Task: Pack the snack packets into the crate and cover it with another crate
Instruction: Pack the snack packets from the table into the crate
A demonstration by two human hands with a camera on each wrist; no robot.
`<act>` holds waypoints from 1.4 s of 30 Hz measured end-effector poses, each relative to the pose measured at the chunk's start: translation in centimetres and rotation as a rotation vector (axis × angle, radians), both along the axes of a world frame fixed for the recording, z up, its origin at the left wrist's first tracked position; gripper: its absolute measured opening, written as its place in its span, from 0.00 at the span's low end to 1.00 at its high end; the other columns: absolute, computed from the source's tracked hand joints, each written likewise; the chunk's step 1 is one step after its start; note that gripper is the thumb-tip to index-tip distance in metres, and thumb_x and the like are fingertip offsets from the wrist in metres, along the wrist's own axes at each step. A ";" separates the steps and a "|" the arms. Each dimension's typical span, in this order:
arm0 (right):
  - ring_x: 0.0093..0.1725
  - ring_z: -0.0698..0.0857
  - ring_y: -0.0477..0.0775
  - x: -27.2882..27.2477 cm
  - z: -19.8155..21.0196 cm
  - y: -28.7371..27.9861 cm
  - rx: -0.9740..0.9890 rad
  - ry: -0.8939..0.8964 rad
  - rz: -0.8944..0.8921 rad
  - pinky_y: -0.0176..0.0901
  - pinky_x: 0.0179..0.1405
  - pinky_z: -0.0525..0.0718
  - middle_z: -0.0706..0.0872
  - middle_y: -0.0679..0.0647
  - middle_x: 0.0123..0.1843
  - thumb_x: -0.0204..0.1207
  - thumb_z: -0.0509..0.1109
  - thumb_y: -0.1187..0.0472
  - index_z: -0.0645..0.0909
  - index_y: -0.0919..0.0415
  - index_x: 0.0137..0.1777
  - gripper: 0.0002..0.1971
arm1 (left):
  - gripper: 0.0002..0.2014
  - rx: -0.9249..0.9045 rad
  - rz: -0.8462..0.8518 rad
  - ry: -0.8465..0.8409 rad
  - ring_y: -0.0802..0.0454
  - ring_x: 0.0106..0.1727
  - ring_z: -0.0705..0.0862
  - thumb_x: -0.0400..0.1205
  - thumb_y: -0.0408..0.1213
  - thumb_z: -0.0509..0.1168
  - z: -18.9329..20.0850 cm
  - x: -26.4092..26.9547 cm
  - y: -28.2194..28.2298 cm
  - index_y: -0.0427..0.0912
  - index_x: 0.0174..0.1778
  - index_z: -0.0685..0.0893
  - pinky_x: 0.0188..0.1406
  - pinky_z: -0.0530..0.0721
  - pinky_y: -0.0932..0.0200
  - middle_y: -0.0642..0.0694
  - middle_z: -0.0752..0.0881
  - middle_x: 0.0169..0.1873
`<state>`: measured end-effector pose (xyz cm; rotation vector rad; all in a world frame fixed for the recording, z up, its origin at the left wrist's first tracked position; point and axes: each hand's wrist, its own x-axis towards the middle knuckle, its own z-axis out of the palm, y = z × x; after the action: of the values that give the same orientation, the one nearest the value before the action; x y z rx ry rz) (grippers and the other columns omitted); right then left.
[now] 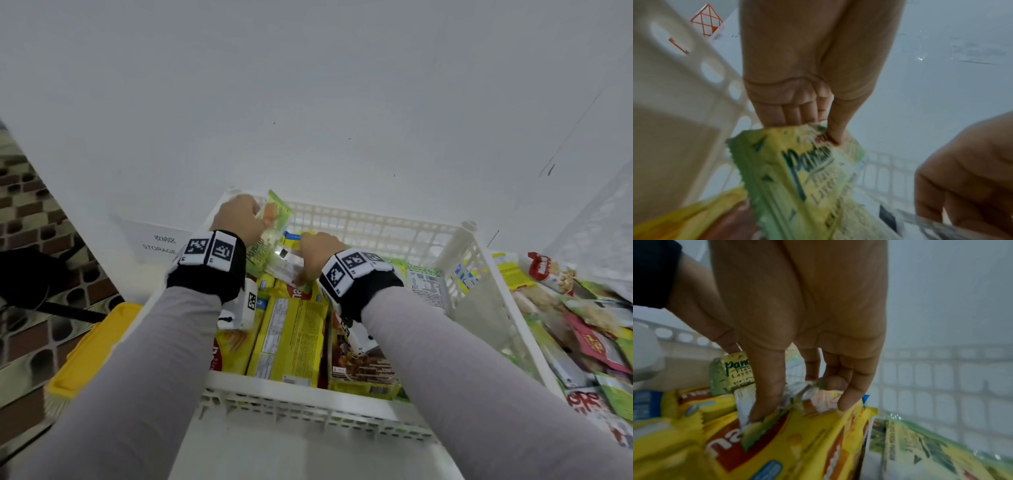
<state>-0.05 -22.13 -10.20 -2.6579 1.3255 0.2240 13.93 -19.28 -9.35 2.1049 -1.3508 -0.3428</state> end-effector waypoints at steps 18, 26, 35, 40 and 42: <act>0.63 0.80 0.65 -15.9 4.4 -0.5 0.092 -0.652 -0.624 0.50 0.60 0.80 0.82 0.65 0.60 0.78 0.59 0.70 0.78 0.71 0.65 0.17 | 0.14 0.107 -0.523 0.364 0.43 0.36 0.85 0.75 0.26 0.71 2.9 -8.9 -1.1 0.34 0.57 0.85 0.35 0.84 0.56 0.33 0.84 0.44; 0.63 0.82 0.58 -17.8 1.5 -0.2 -0.132 -0.645 -0.702 0.35 0.57 0.75 0.84 0.58 0.65 0.80 0.58 0.71 0.83 0.59 0.65 0.19 | 0.27 0.355 -0.686 0.321 0.44 0.47 0.87 0.73 0.23 0.72 0.9 -15.6 -3.4 0.33 0.69 0.77 0.44 0.89 0.58 0.37 0.82 0.57; 0.58 0.84 0.64 -17.4 -1.1 0.3 0.074 -0.079 -0.564 0.51 0.56 0.84 0.86 0.63 0.59 0.78 0.62 0.70 0.83 0.66 0.60 0.14 | 0.37 0.395 -0.692 0.144 0.43 0.68 0.77 0.71 0.32 0.77 -1.6 -17.7 -4.0 0.35 0.75 0.69 0.53 0.76 0.58 0.39 0.76 0.70; 0.49 0.81 0.62 -16.7 -1.7 1.4 0.204 0.100 -0.468 0.45 0.44 0.78 0.81 0.59 0.42 0.78 0.60 0.70 0.79 0.69 0.44 0.06 | 0.38 0.451 -0.709 -0.102 0.40 0.62 0.80 0.71 0.36 0.77 -1.6 -17.6 -3.6 0.38 0.76 0.67 0.49 0.80 0.55 0.38 0.74 0.69; 0.54 0.78 0.62 -16.5 -1.7 1.4 0.217 0.113 -0.462 0.47 0.51 0.77 0.81 0.62 0.51 0.78 0.59 0.69 0.78 0.68 0.48 0.06 | 0.36 0.465 -0.689 -0.218 0.38 0.62 0.78 0.70 0.37 0.78 -1.6 -17.7 -3.5 0.40 0.73 0.72 0.57 0.82 0.50 0.37 0.69 0.68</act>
<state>-16.55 -20.76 -11.88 -2.1211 1.7879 0.4295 -3.72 -22.79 -10.92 1.9925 -2.2985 -0.7860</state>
